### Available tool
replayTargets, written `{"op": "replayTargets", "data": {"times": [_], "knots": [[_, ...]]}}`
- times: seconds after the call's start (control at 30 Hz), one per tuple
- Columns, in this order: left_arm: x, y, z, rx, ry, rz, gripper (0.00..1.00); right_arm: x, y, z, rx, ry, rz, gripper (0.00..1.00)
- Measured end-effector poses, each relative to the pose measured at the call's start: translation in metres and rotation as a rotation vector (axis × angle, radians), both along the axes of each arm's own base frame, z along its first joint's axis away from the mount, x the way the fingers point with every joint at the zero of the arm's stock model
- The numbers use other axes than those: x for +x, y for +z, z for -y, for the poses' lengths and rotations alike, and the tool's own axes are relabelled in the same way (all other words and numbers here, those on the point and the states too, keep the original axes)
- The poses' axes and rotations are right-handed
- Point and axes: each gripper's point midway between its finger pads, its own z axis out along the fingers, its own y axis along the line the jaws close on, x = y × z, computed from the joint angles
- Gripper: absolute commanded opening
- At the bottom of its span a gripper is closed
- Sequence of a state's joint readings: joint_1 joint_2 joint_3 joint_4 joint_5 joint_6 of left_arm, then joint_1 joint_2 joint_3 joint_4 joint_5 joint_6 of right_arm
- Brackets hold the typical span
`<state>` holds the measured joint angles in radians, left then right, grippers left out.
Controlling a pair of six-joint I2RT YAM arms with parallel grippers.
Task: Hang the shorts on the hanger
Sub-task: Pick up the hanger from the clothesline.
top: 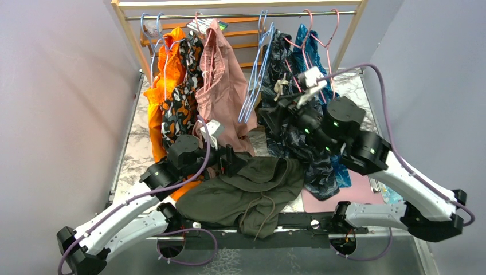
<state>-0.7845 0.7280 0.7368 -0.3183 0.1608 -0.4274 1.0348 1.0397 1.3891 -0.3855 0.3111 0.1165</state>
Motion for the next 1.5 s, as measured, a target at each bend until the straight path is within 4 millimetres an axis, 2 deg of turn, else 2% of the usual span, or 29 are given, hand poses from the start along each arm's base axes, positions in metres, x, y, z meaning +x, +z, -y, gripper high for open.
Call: {"op": "replayTargets", "data": {"times": [0.13, 0.23, 0.33, 0.47, 0.6, 0.8, 1.03, 1.27, 1.5], "knots": [[-0.003, -0.020, 0.011, 0.011, -0.084, 0.031, 0.94, 0.024, 0.016, -0.025, 0.007, -0.048, -0.009, 0.65], [-0.005, -0.028, 0.016, 0.004, -0.124, 0.061, 0.92, 0.034, 0.018, -0.034, 0.010, -0.068, -0.019, 0.63], [-0.007, -0.035, 0.018, -0.009, -0.151, 0.085, 0.91, 0.043, 0.017, -0.033, 0.022, -0.093, -0.035, 0.60], [-0.012, -0.042, 0.019, -0.025, -0.176, 0.100, 0.89, 0.062, 0.018, -0.016, 0.064, -0.156, -0.052, 0.56], [-0.016, -0.037, 0.022, -0.045, -0.209, 0.130, 0.88, 0.075, 0.009, -0.009, 0.086, -0.178, -0.080, 0.55], [-0.019, -0.026, 0.024, -0.076, -0.232, 0.162, 0.88, 0.074, -0.016, -0.024, 0.087, -0.115, -0.128, 0.56], [-0.021, -0.021, 0.024, -0.089, -0.241, 0.175, 0.87, 0.076, -0.013, -0.031, 0.114, -0.101, -0.124, 0.51], [-0.022, -0.020, 0.024, -0.094, -0.245, 0.180, 0.86, 0.086, -0.027, -0.038, 0.089, -0.115, -0.142, 0.40], [-0.022, -0.020, 0.024, -0.094, -0.245, 0.180, 0.85, 0.095, -0.032, -0.030, 0.067, -0.174, -0.139, 0.39]]}}
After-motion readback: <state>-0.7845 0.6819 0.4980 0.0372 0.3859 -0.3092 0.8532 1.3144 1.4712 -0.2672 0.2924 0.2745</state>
